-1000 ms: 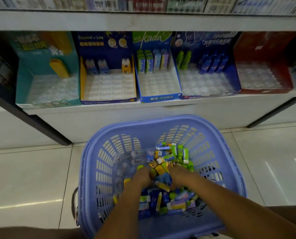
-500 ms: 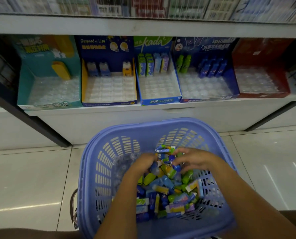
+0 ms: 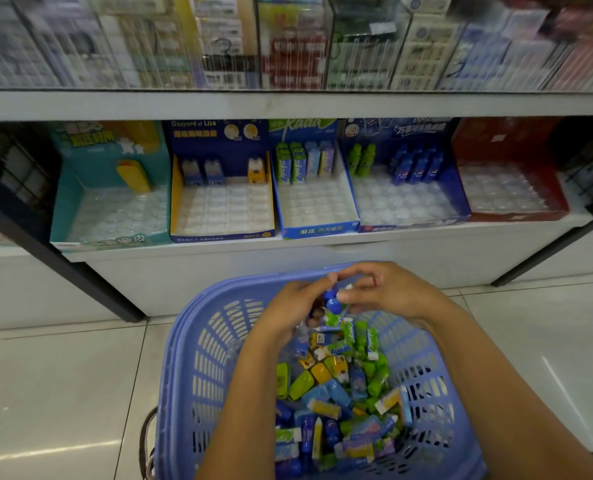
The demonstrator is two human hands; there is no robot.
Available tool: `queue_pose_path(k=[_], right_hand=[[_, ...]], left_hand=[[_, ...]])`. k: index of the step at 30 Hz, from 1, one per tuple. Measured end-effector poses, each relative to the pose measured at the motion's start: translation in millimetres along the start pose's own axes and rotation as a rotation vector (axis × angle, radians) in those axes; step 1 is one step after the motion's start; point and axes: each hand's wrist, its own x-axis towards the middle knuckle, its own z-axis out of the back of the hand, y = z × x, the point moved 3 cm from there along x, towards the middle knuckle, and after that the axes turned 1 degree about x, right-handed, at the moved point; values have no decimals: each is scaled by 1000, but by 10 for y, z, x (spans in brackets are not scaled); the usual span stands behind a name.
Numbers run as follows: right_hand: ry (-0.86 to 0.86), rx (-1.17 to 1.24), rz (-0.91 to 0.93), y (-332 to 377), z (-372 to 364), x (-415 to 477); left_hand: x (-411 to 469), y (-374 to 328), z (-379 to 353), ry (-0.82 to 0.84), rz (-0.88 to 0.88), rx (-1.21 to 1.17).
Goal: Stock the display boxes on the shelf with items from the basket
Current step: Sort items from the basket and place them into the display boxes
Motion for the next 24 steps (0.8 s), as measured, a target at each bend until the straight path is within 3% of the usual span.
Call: queue_pose_path(k=[4,10,15,20,24], right_hand=[[-127,119,74,126,142,-38],[-136,57,236,325,186,-124],[-297,-3,339,380,118,-89],[-162,-15,183,361,92,2],[-37,-123,117,476,121,90]], left_hand=[[-18,-172,133,-68,11,-180],[-82,-270,75,84,27,-349],[-78,-404,39,-77,-127,-313],[-95,-441,27,-199,-213,-184],[-117,-434,61,-155,-214,-228]])
